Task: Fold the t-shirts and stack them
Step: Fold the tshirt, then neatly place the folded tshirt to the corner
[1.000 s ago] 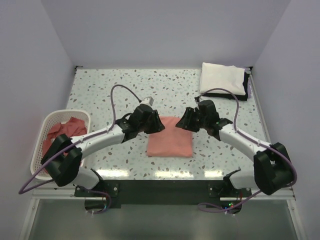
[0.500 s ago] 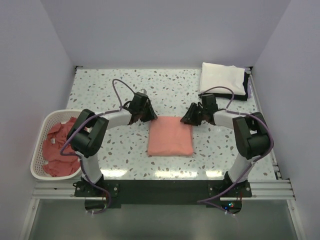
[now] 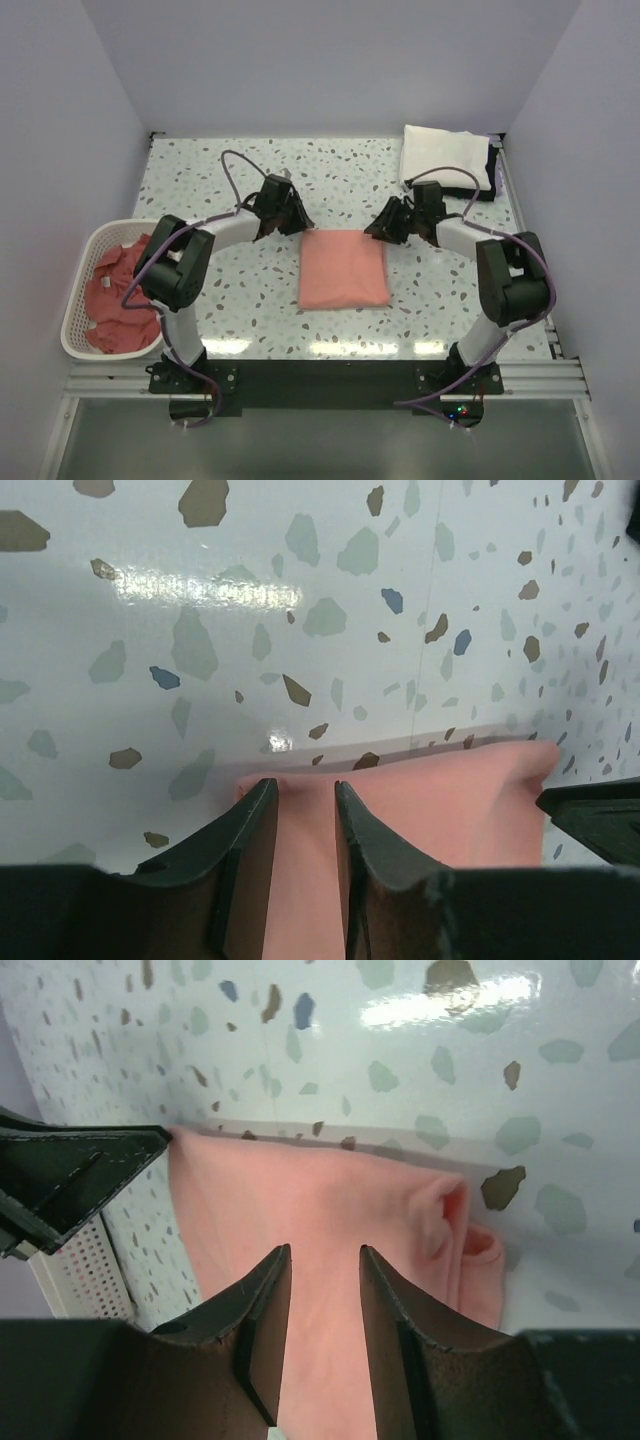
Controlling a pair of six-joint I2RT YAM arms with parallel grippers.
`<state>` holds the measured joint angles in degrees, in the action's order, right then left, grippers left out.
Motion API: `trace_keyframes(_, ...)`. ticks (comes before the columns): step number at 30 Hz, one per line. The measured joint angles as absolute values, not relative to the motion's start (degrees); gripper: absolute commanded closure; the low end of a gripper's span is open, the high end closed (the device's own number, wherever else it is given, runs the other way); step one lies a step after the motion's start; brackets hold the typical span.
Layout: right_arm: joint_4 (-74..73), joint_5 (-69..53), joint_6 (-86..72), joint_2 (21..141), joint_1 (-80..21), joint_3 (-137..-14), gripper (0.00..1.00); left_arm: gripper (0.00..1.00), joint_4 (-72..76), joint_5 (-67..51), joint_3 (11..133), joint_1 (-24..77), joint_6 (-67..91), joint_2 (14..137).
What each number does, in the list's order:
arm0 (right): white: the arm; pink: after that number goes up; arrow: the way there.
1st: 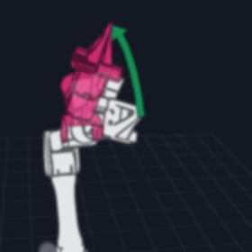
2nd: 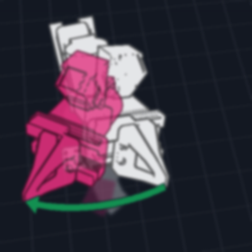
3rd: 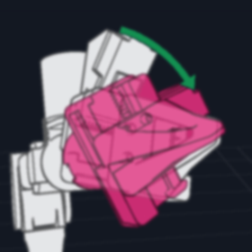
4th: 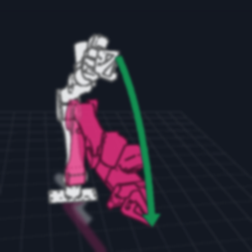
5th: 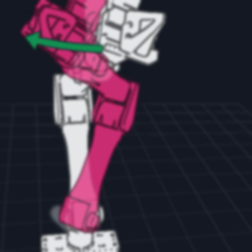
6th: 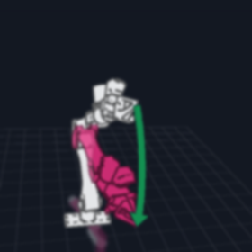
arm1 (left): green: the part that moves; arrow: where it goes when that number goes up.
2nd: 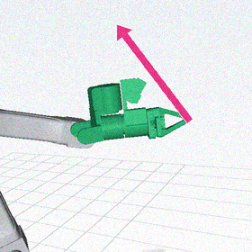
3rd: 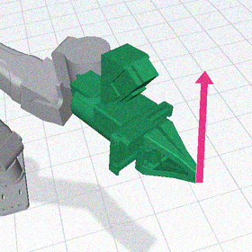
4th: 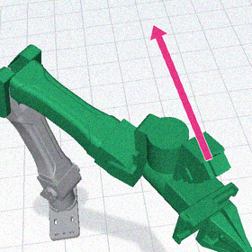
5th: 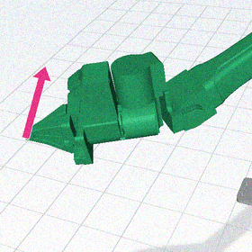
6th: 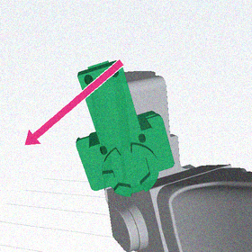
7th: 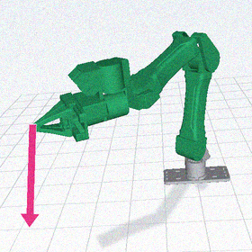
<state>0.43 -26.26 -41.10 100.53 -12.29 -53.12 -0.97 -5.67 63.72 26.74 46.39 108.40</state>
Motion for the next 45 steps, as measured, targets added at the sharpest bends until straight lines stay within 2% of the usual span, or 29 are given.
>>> trace_keyframes(9, 1.58, -27.14, -42.59, 80.42, -12.29, -45.54, 0.60, 0.63, -5.69, -4.62, 65.30, 29.32, 44.23, 97.93)
trace_keyframes(21, 3.25, -28.95, -43.72, 80.95, -12.29, -27.83, 0.61, 0.64, -3.40, -9.26, 56.90, 47.00, 45.45, 95.77)
trace_keyframes(38, -3.40, -22.87, -41.01, 75.00, -12.25, -28.47, 0.61, 0.66, -0.91, -10.31, 54.30, 52.64, 45.74, 98.78)
trace_keyframes(45, -8.43, -18.83, -38.74, 72.07, -12.25, -31.29, 0.48, 0.67, 0.56, -10.15, 54.19, 53.60, 45.43, 101.56)
